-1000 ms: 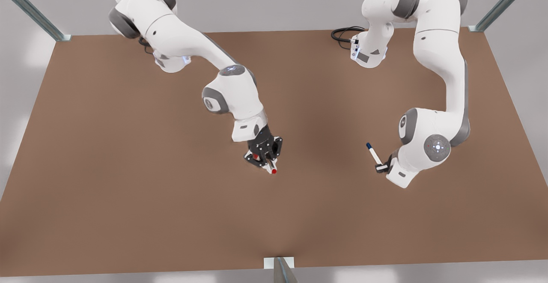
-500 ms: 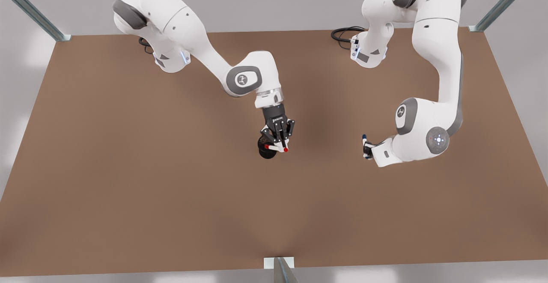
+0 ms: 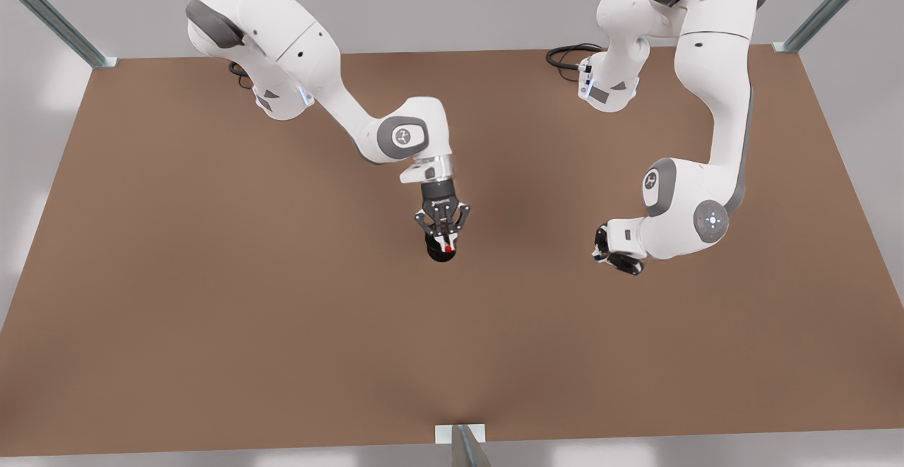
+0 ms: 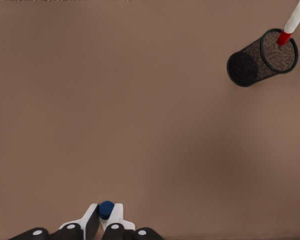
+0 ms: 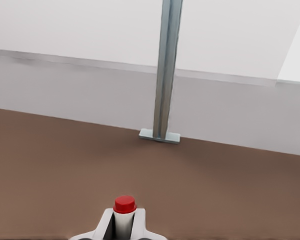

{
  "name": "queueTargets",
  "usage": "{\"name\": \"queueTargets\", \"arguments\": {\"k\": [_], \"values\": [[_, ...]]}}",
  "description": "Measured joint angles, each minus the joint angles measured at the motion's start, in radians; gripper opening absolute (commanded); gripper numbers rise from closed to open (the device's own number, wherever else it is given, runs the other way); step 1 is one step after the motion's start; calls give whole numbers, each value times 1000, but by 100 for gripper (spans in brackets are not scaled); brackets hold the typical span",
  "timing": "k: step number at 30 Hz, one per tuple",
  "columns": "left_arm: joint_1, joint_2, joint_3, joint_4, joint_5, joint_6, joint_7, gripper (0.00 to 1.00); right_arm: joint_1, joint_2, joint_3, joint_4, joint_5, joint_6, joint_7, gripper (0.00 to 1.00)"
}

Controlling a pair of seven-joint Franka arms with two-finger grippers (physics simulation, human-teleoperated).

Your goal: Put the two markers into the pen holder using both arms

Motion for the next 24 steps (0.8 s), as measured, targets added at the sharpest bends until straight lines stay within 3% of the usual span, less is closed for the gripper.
{"name": "queueTargets", "arguments": {"k": [1,7,10,15,16,18,21,22,24], "values": [[0,1,0,-1,0,4,19,21,3,2,0,-13,-15,-11,30,100],[0,1,-7,-4,-2,20,116,21,-40,-65,41,3,27,-43,156,100],[-11,-2,-88,56,-82,25,153,21,-322,-152,167,96,437,-42,64,100],[-269,14,-116,183,-290,129,145,21,-579,-190,200,288,1098,-182,-229,100],[-323,18,-116,187,-308,171,130,21,-581,-222,150,295,1211,-215,-298,100],[-420,48,-116,190,-329,262,93,21,-490,-298,-79,310,1430,-305,-448,100],[-468,91,-114,183,-342,378,43,21,-566,-353,-178,311,1620,-444,-673,100],[-476,101,-113,176,-344,411,28,21,-522,-334,-249,331,1654,-492,-740,100],[-482,106,-112,151,-346,462,2,21,-444,-224,-323,525,1701,-632,-866,100]]}}
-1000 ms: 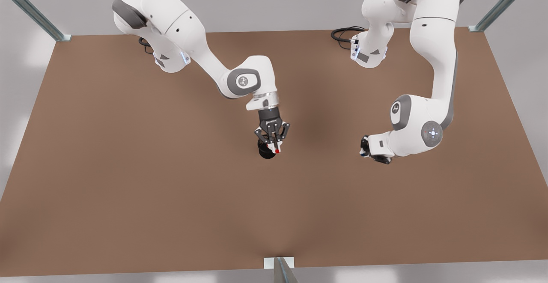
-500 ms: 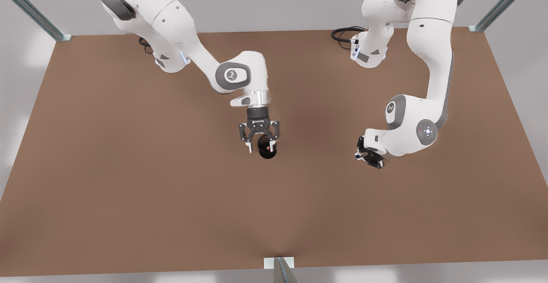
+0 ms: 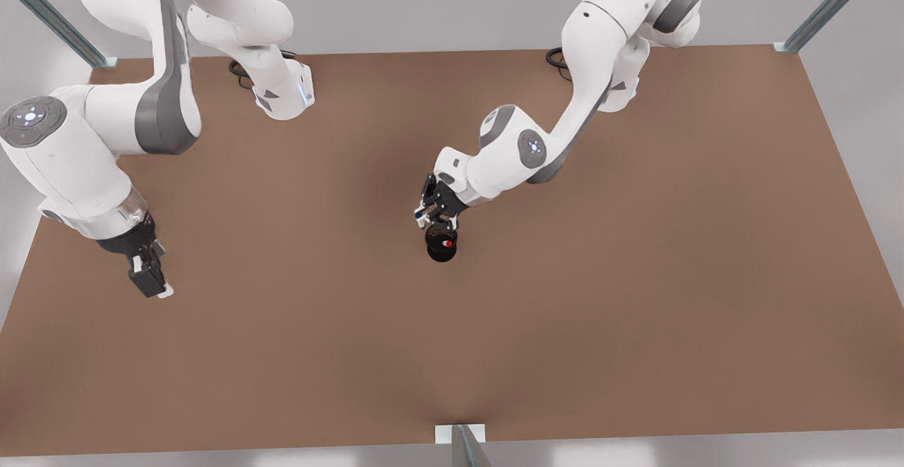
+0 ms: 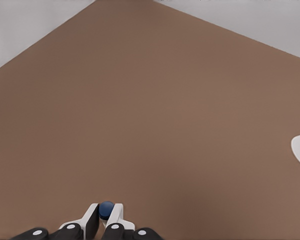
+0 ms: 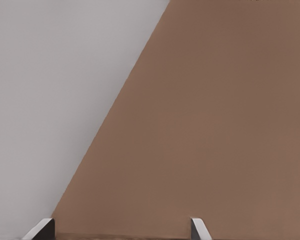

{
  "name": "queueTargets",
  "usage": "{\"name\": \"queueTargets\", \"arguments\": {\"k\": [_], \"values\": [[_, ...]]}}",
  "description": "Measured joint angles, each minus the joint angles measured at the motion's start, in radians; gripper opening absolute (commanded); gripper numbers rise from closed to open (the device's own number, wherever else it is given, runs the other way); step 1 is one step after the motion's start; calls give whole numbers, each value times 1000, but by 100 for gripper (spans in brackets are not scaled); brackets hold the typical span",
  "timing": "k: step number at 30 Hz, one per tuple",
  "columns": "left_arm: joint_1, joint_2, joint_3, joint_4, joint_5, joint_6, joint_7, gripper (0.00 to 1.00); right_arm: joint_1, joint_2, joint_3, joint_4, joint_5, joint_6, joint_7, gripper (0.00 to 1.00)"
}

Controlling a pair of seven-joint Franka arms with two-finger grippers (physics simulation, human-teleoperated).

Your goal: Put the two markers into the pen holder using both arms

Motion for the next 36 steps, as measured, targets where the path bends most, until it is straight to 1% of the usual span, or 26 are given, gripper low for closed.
{"name": "queueTargets", "arguments": {"k": [2,6,10,17,18,20,23,24,25,27,28,29,31,32,34,36], "values": [[0,-9,1,-29,-1,37,-21,21,31,29,-8,60,26,-99,-112,100],[7,-47,4,-90,-3,82,-50,21,39,31,-18,81,51,-213,-303,100],[27,-73,6,-131,-5,104,-64,21,40,37,-29,85,63,-268,-464,100],[43,-60,7,-152,-6,120,-64,21,40,50,-26,90,61,-314,-675,100],[43,-52,8,-153,-6,121,-62,29,40,52,-25,91,59,-317,-698,100],[42,-41,7,-152,-14,118,-54,100,41,53,-24,92,55,-322,-739,100],[42,-40,6,-151,-29,104,-33,100,40,54,-25,92,44,-327,-795,100],[57,-51,11,-140,-31,85,-32,100,40,54,-26,92,42,-328,-812,100],[108,-64,15,-100,-28,40,-41,100,40,54,-27,92,40,-329,-829,100],[232,-77,107,109,43,-172,-85,100,40,47,-30,92,40,-331,-862,100],[273,-81,161,218,116,-305,-110,100,41,43,-34,91,41,-331,-878,100],[296,-95,193,286,215,-427,-139,100,42,40,-41,90,42,-329,-892,100],[313,-162,268,338,362,-617,-203,100,46,59,-41,89,42,-321,-913,100],[346,-207,279,343,416,-693,-233,100,50,65,-36,94,41,-318,-919,100],[470,-269,196,344,513,-810,-287,100,57,70,-34,115,42,-312,-931,100],[493,-286,166,345,574,-892,-336,100,70,72,-32,120,31,-308,-940,100]]}}
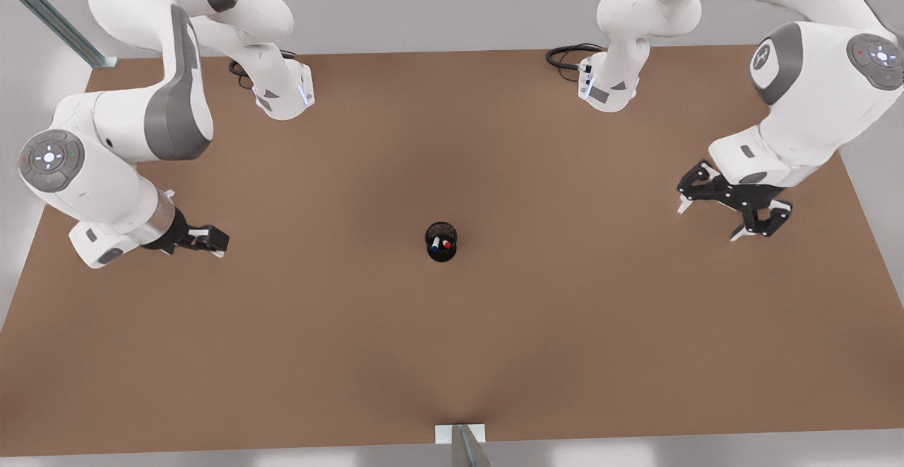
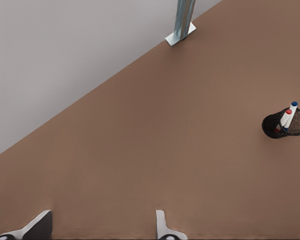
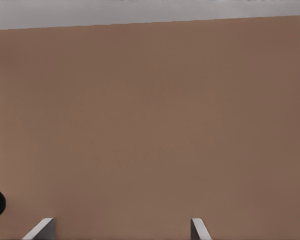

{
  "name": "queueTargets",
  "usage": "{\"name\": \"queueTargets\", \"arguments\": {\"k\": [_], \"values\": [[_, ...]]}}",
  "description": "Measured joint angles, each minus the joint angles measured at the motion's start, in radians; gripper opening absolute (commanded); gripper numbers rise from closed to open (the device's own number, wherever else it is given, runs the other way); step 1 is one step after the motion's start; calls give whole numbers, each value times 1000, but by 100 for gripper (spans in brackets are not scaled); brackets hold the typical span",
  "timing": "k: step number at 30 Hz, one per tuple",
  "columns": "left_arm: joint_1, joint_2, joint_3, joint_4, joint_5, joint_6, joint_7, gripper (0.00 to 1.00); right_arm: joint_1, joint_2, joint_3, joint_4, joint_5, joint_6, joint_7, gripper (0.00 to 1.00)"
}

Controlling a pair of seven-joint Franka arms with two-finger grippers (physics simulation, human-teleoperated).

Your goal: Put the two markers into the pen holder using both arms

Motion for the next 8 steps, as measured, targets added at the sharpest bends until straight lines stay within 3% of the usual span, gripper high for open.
{"name": "queueTargets", "arguments": {"k": [8], "values": [[-1,48,-7,11,74,-129,-149,100,7,0,-4,-3,-24,26,-31,100]]}}
